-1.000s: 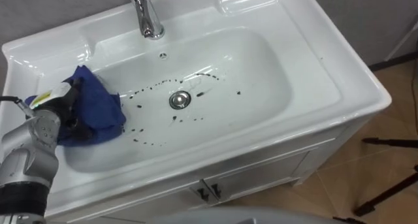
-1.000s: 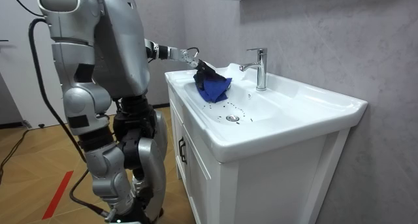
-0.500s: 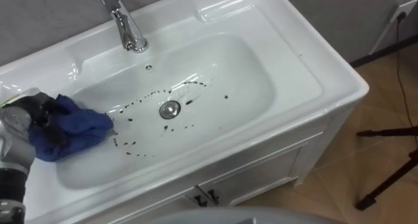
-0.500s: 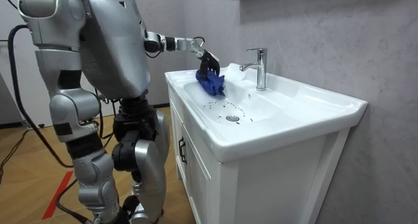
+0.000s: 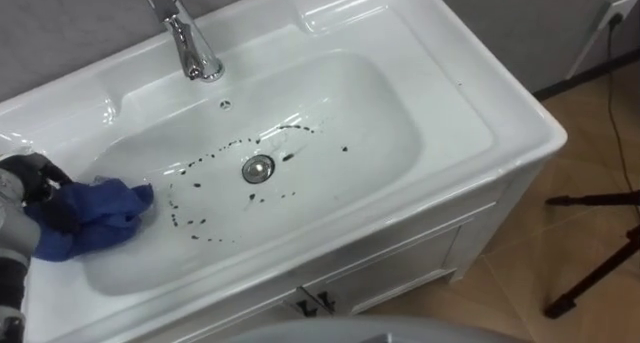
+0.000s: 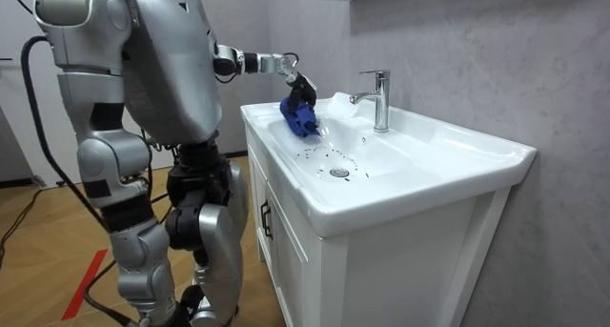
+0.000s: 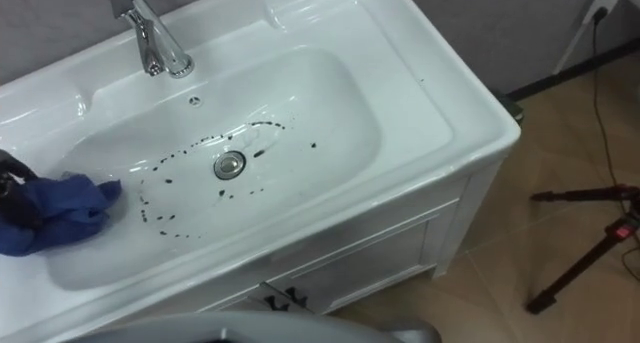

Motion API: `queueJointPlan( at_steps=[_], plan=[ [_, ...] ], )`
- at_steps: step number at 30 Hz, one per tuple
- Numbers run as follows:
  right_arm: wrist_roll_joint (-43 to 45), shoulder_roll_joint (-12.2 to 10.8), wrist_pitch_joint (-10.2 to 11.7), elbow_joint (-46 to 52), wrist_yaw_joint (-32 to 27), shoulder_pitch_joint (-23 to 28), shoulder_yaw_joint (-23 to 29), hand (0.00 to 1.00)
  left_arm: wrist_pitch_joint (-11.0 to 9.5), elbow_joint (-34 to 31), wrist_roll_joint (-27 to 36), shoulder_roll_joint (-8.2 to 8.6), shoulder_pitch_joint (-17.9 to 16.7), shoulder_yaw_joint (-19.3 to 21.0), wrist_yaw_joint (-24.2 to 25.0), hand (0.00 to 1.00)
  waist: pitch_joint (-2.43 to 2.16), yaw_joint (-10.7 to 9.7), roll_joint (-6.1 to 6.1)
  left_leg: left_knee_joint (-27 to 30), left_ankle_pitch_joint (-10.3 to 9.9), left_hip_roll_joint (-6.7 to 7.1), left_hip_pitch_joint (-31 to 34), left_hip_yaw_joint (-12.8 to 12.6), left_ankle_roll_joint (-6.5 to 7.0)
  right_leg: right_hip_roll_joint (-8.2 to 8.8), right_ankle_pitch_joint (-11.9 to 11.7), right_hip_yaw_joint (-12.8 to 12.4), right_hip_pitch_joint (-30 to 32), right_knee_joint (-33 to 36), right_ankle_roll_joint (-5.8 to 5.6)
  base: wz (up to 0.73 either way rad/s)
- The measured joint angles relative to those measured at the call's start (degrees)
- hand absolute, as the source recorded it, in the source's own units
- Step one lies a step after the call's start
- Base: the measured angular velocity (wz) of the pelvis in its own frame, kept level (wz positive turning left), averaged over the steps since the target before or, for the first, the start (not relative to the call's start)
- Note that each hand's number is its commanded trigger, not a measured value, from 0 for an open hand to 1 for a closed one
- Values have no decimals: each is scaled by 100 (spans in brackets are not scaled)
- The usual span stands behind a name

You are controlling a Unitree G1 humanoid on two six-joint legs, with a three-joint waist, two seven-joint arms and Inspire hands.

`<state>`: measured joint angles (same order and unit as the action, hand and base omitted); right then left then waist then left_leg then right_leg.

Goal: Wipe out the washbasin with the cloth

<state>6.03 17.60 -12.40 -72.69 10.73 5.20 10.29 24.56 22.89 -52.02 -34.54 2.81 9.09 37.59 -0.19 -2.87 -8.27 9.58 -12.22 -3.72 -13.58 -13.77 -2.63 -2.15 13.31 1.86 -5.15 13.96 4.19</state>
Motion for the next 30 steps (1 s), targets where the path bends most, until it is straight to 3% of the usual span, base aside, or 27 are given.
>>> queueJointPlan(
  at_steps=[5, 8, 13, 15, 17, 21, 24, 28, 30],
  plan=[
    [-585, 16, 111, 75, -40, -35, -5, 0, -16, -371, 6, -4, -119, 60, -127, 100, 36, 20, 51, 3, 0, -16, 48, 24, 0, 1, -1, 98, 2, -41, 1, 6],
    [-1000, -2, 194, 172, -200, -53, -7, 0, -142, -661, -11, 51, -312, 127, -375, 100, 59, 34, 93, -15, -3, -42, 106, 63, -4, 2, -1, 250, 8, -29, 2, 16],
    [-1511, -52, 431, 220, -438, -1, -157, 0, -387, -1047, -301, 643, -587, 476, -1192, 100, 84, 140, 169, -2, -2, -58, 186, 226, -4, -7, 4, 359, 29, -16, 12, 14],
    [-1774, -153, 488, 268, -471, 121, -250, 0, -450, -1346, -463, 920, -710, 496, -1703, 100, 62, 147, 317, -6, -3, -57, 230, 311, -4, 8, 37, 476, 27, -35, 63, 33],
    [-1901, -219, 501, 261, -492, 140, -302, 0, -522, -1465, -578, 1033, -770, 495, -2030, 100, 63, 180, 412, -6, -2, -73, 221, 286, -4, -8, 38, 478, 38, -45, 68, 16],
    [-1951, -215, 729, 216, -469, 127, -473, 0, -744, -1524, -1227, 1313, -960, 278, -2634, 100, 51, 158, 431, -8, -3, -62, 217, 311, -4, 5, 14, 506, 3, -143, 62, 1],
    [-1984, -239, 764, 162, -420, 126, -661, 0, -828, -1629, -1605, 1435, -1075, 2, -2945, 100, 27, 160, 446, -14, -3, -67, 270, 313, -4, 7, -30, 564, 21, -162, 61, 7],
    [-2041, -261, 891, 164, -367, 121, -881, 0, -952, -1622, -1613, 1579, -1128, -337, -3213, 100, 21, 153, 455, -14, -2, -70, 285, 314, -4, 10, -65, 614, 9, -200, 56, 4],
    [-2126, -338, 1013, 161, -336, 93, -911, 0, -1112, -1572, -1609, 1666, -1175, -587, -3348, 100, 28, 111, 510, -18, -3, -71, 299, 332, -4, 9, -69, 609, 13, -214, 56, 2]
  ],
)
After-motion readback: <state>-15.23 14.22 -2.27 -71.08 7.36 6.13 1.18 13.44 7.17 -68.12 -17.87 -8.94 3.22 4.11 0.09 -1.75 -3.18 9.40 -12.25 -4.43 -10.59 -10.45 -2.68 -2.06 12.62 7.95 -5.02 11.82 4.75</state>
